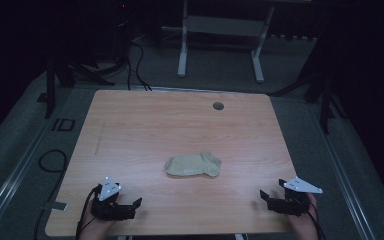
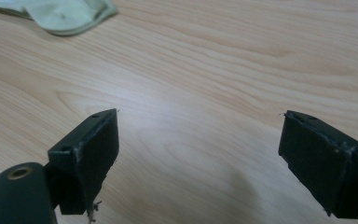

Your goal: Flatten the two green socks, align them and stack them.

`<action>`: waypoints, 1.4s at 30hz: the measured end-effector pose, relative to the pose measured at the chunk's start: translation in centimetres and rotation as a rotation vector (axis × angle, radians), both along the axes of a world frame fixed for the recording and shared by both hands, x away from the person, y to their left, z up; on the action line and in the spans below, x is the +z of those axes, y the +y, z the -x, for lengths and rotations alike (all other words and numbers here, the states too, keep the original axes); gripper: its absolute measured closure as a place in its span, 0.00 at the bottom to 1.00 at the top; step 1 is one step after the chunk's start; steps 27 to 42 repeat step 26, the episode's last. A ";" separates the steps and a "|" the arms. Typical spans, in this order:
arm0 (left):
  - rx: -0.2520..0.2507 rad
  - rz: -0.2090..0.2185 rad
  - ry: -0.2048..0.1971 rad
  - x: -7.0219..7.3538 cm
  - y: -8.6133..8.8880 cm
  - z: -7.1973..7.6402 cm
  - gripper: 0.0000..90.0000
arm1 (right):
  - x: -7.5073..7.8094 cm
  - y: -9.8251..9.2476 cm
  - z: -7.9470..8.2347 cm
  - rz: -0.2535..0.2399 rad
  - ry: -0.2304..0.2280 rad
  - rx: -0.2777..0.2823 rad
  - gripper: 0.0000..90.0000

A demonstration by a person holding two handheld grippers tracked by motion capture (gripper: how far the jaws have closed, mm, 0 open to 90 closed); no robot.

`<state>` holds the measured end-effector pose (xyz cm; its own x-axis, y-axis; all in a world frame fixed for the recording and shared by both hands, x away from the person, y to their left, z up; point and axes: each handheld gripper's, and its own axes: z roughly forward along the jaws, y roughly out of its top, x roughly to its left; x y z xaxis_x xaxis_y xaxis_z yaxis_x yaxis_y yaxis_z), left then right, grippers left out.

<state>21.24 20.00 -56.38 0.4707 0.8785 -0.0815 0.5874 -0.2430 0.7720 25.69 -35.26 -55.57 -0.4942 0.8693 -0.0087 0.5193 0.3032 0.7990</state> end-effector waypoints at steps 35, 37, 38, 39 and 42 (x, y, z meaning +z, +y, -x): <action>0.145 0.093 -0.014 -0.8 5.0 1.5 0.03 | -0.3 -2.5 0.4 -0.031 -0.040 -0.118 0.14; 0.145 0.093 -0.014 -0.8 5.0 1.5 0.03 | -0.3 -2.5 0.4 -0.031 -0.040 -0.118 0.14; 0.145 0.093 -0.014 -0.8 5.0 1.5 0.03 | -0.3 -2.5 0.4 -0.031 -0.040 -0.118 0.14; 0.145 0.093 -0.014 -0.8 5.0 1.5 0.03 | -0.3 -2.5 0.4 -0.031 -0.040 -0.118 0.14; 0.145 0.093 -0.014 -0.8 5.0 1.5 0.03 | -0.3 -2.5 0.4 -0.031 -0.040 -0.118 0.14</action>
